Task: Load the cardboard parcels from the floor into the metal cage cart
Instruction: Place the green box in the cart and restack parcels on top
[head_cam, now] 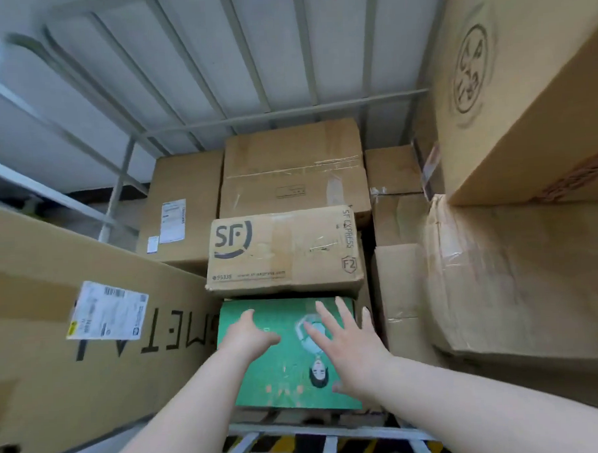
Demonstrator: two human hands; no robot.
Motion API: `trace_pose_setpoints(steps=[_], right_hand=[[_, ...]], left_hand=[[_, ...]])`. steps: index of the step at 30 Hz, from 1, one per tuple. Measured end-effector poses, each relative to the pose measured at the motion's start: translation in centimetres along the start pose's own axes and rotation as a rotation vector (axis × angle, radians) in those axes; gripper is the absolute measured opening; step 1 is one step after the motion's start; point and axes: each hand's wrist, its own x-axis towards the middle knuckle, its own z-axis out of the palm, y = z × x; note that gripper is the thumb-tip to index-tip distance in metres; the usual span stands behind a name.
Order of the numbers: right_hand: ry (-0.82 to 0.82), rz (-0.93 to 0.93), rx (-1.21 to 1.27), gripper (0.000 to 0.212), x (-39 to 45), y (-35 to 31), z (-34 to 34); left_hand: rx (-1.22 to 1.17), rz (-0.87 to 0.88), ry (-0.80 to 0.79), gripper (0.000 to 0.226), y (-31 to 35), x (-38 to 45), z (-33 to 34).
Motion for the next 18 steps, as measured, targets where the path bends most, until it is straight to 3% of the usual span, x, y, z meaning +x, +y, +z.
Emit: trace_pose_setpoints(steps=[3, 6, 12, 18], right_hand=[[-0.156, -0.074, -0.092, 0.091, 3.5, -2.9, 2.4], [-0.229, -0.045, -0.077, 0.104, 5.8, -4.3, 4.1], [-0.142, -0.057, -0.152, 0.112, 7.0, -4.2, 4.8], [-0.131, -0.015, -0.091, 0.111, 7.4, -2.9, 3.2]], left_hand=[[0.026, -0.114, -0.036, 0.084, -3.3, 2.3, 1.0], [0.047, -0.187, -0.08, 0.094, -5.3, 4.4, 2.7], [0.02, -0.196, -0.17, 0.105, -4.6, 6.6, 3.1], [0.029, -0.084, -0.093, 0.089, -3.5, 6.2, 2.5]])
